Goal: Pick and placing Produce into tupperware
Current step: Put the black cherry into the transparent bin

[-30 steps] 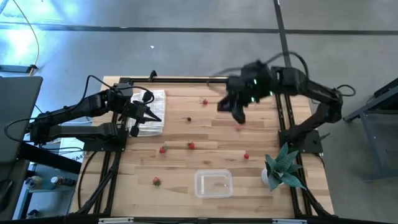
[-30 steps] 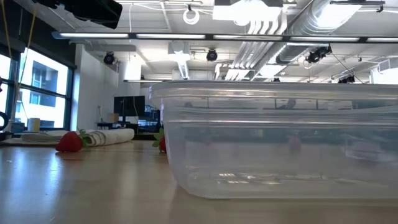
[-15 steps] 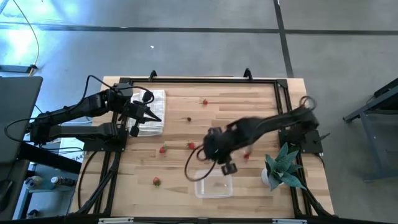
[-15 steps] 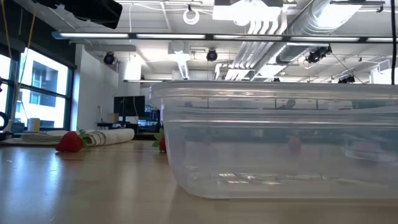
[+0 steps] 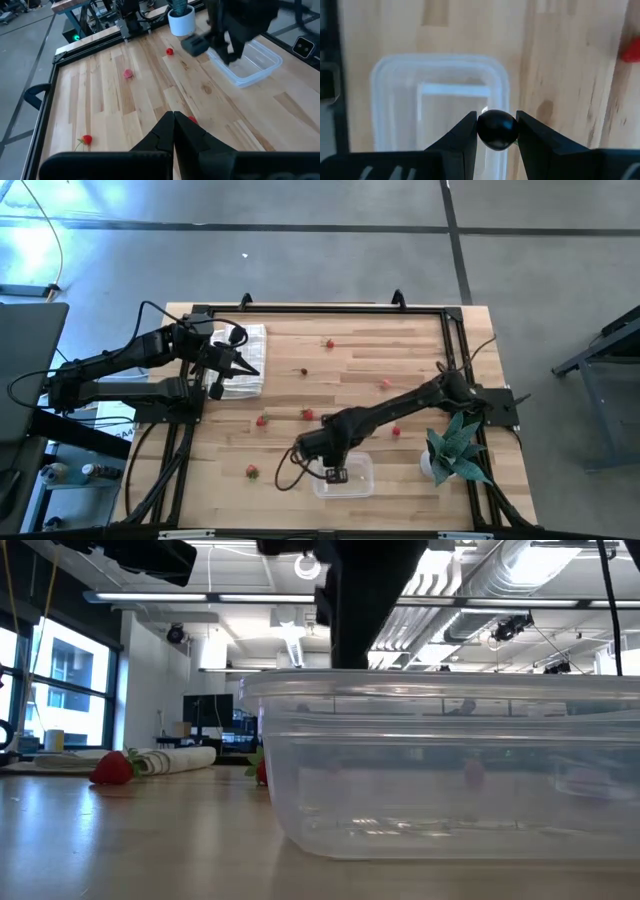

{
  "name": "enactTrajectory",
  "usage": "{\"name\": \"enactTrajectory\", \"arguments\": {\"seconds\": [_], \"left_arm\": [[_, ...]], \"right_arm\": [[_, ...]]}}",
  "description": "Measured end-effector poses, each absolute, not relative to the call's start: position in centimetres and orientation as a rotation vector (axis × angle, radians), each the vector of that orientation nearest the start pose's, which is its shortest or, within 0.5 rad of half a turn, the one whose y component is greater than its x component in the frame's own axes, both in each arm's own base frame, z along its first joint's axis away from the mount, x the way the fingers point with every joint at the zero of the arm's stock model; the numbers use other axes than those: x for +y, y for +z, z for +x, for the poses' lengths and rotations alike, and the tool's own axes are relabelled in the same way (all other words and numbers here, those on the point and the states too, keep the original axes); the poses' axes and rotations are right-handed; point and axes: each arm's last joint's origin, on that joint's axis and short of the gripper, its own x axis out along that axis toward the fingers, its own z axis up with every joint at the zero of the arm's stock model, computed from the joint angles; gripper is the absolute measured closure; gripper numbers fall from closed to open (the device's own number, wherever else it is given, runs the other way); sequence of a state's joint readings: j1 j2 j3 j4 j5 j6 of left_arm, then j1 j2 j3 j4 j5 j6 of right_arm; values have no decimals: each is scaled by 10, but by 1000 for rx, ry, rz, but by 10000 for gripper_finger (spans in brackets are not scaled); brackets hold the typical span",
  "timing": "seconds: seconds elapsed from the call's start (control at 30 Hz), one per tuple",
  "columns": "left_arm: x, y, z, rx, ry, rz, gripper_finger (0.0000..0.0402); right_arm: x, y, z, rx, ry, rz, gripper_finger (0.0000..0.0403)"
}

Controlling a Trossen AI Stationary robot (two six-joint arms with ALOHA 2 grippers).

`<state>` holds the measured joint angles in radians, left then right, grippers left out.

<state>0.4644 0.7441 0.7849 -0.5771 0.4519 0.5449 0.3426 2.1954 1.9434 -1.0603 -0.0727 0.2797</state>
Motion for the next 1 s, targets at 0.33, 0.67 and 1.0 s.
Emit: {"name": "enactTrajectory", "arguments": {"seconds": [0.33, 0.67, 1.0], "left_arm": [[55, 304, 139, 467, -117, 297, 401], [55, 304, 139, 467, -117, 297, 401], [55, 304, 139, 467, -117, 297, 401]], "right_arm": [[192, 176, 426, 1390, 68, 138, 299], [195, 161, 424, 1395, 42, 134, 299], [196, 150, 421, 1393, 51, 137, 299]]}}
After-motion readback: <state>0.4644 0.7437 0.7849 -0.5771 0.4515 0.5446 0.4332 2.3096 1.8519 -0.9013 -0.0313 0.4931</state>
